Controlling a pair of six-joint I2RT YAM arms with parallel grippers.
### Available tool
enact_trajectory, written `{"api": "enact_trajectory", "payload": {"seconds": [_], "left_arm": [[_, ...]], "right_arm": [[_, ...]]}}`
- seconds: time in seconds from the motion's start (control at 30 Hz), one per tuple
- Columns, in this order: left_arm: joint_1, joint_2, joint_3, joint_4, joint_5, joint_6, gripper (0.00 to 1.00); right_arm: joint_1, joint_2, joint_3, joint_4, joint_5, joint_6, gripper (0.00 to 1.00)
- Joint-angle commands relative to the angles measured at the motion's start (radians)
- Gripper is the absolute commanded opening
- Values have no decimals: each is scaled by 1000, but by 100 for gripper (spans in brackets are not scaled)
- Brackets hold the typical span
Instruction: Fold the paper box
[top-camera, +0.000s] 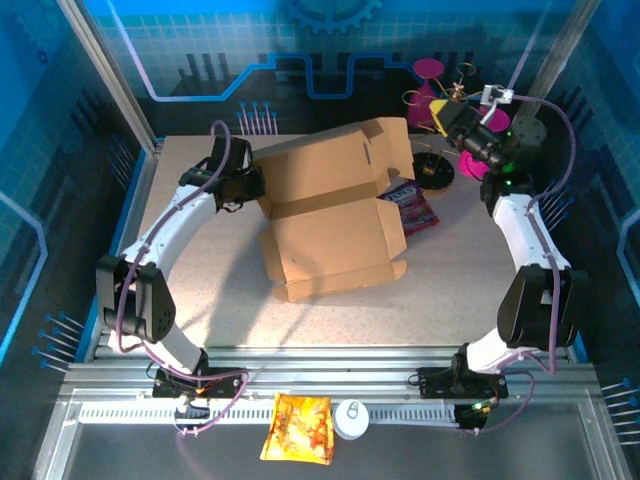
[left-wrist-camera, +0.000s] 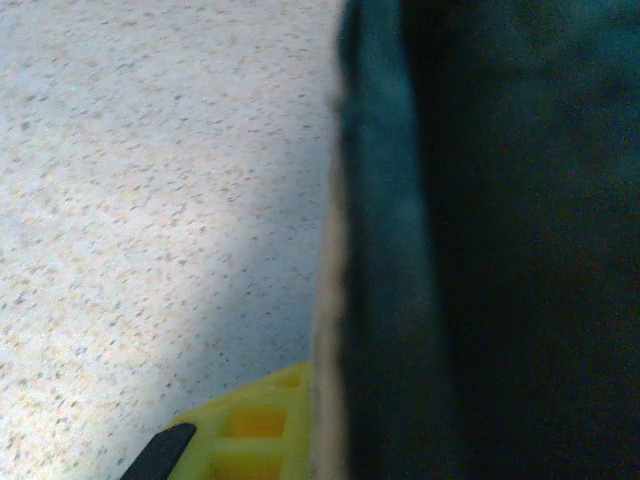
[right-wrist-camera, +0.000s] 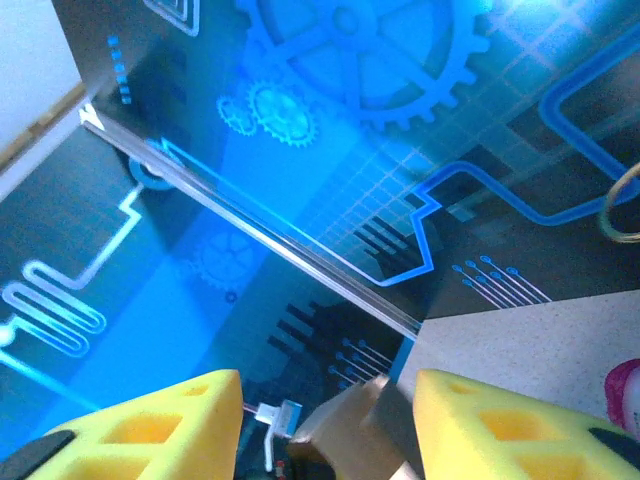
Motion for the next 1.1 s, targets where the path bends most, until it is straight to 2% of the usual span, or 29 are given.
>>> {"api": "enact_trajectory", "payload": {"seconds": [0.0,0.17,0.3,0.47,0.63,0.73,0.97,1.07], "left_arm": [[16,-33,-13,62,103,71,0],[74,-40,-27,103,249,70,0],[89,-10,6,96,320,94,0],[95,9,24,72,359,129,0],[105,23,38,49,358,118,0],[105,35,54,34,346,107,0],[105,46,77,-15,320,111,0],[106,54,98,-51,317,117,0]], "right_arm": [[-40,1,3,77,-77,36,43],[-42,21,47,-119,-167,-204,37],[21,42,75,-333,-270,-435,41],[69,73,88,-473,-317,-567,44],[106,110,125,-442,-376,-535,43],[126,88,106,-452,-369,-545,46],[119,25,5,-264,-369,-415,52],[119,21,-32,-127,-383,-306,55]]}}
